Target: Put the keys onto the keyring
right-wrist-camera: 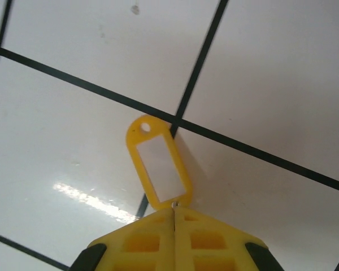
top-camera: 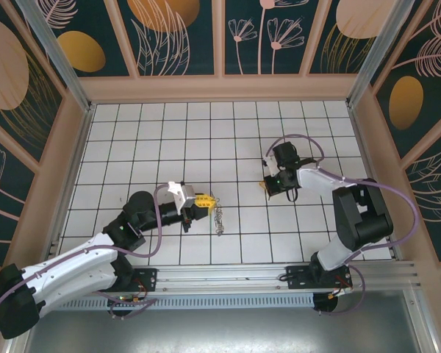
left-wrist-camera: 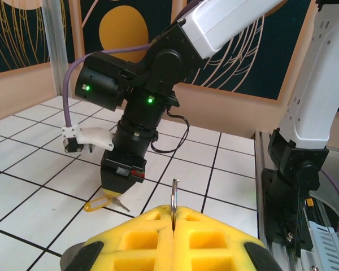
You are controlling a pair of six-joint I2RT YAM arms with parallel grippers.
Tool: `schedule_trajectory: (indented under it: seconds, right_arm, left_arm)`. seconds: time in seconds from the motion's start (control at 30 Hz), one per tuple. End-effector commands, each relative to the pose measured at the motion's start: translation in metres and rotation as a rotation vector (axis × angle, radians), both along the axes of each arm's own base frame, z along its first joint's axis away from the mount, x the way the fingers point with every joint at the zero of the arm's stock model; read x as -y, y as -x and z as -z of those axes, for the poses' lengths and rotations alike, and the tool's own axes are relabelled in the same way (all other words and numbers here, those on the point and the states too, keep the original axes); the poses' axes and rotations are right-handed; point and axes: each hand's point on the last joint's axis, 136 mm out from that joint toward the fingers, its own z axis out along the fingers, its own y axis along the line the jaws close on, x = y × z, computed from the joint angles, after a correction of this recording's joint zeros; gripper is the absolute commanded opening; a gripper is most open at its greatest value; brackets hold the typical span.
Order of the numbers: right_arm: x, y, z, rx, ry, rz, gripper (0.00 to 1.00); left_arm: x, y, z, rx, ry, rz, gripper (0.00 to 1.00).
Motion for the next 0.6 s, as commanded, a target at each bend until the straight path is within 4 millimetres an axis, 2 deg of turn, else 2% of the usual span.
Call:
schedule_trajectory:
  seconds: [0.0, 0.17, 0.37, 0.47, 0.57]
  right_arm:
    - [-0.007, 0.008, -0.007, -0.002, -0.017, -0.010, 0.00]
    - [-0.030, 0.015, -0.007, -0.009, -0.085, -0.043, 0.00]
    - [-0.053, 0.025, 0.006, -0.051, -0.109, -0.089, 0.00]
    - [-0.059, 0.029, 0.012, -0.065, -0.106, -0.100, 0.00]
    - [-0.056, 0.030, 0.018, -0.071, -0.087, -0.096, 0.00]
  left_arm:
    - [0.001, 0.003, -0.017, 0.022, 0.045, 0.015, 0.00]
    - [0.001, 0.002, -0.015, 0.019, 0.039, 0.012, 0.00]
    - [0.003, 0.001, -0.016, 0.021, 0.036, 0.015, 0.00]
    - [0.003, 0.001, -0.014, 0.020, 0.031, 0.011, 0.00]
    - [0.004, -0.001, -0.012, 0.012, 0.025, 0.007, 0.00]
